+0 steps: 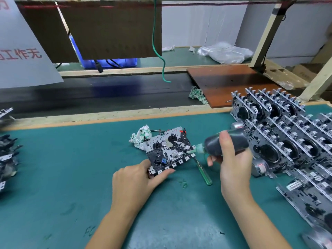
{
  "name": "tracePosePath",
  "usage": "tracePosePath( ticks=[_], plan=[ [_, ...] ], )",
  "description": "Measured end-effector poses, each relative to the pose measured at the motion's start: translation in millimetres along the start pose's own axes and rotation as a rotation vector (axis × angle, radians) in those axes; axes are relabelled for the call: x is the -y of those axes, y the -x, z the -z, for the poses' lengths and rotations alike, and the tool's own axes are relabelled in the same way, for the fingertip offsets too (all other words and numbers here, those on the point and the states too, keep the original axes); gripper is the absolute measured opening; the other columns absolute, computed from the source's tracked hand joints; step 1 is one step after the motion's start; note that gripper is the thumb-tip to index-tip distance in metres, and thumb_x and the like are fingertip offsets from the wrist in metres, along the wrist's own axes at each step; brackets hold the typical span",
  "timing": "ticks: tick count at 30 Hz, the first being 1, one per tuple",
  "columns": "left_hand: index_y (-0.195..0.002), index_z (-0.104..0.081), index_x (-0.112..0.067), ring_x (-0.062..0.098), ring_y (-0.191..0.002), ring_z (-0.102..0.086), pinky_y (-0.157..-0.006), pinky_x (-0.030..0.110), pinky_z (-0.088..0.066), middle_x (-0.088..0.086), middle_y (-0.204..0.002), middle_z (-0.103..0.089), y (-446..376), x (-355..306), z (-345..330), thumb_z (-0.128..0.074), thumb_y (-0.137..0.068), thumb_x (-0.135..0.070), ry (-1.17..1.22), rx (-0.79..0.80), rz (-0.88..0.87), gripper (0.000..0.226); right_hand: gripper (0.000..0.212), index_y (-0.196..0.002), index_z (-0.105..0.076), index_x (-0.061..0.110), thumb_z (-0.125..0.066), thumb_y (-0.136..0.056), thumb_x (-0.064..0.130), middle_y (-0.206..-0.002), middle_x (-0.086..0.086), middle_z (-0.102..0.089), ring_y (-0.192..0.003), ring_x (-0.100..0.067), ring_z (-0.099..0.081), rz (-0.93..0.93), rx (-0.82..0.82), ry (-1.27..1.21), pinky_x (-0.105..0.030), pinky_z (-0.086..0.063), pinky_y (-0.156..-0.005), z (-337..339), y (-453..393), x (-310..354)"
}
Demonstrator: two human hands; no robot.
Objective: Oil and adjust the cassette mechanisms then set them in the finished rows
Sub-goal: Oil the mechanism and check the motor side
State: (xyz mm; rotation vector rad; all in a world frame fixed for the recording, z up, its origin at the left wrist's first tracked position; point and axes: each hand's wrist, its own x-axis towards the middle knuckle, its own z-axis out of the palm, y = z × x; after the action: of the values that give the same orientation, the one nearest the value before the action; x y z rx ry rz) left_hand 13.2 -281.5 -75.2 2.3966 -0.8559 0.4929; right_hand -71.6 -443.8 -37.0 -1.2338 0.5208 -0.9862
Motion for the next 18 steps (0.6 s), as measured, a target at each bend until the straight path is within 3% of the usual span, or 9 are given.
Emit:
tracePosePath(
  ticks=[9,13,18],
  plan=[
    [-0.046,-0.049,-0.018,0.024,-0.031,-0.047,-0.035,0.024,-0.034,0.001,-0.032,-0.041,0,1,-1,-0.043,-0.071,-0.071,-0.005,0.005,-0.003,0.059,0.029,-0.079,-0.052,0.005,-0.062,-0.077,0.032,-0.057,0.002,-0.059,-0.04,-0.015,-0.05,0.077,0.047,0.104,-0.021,-0.042,-0.04,-1,3,-8],
    [-0.047,-0.051,-0.019,0.022,-0.03,-0.047,-0.036,0.022,-0.032,-0.001,-0.032,-0.04,0,2,-1,-0.043,-0.072,-0.071,-0.01,0.004,-0.015,0.058,0.039,-0.08,-0.053,0.006,-0.066,-0.072,0.041,-0.058,0.002,-0.061,-0.039,-0.015,-0.051,0.09,0.058,0.091,-0.018,-0.043,-0.041,-1,3,-10],
    [-0.047,-0.05,-0.017,0.024,-0.031,-0.048,-0.035,0.025,-0.035,0.001,-0.032,-0.041,0,3,-2,-0.041,-0.072,-0.072,-0.02,0.013,-0.001,0.061,0.024,-0.079,-0.053,0.01,-0.065,-0.077,0.031,-0.06,0.003,-0.062,-0.04,-0.013,-0.052,0.094,0.07,0.097,-0.021,-0.045,-0.042,0,2,-12]
  ],
)
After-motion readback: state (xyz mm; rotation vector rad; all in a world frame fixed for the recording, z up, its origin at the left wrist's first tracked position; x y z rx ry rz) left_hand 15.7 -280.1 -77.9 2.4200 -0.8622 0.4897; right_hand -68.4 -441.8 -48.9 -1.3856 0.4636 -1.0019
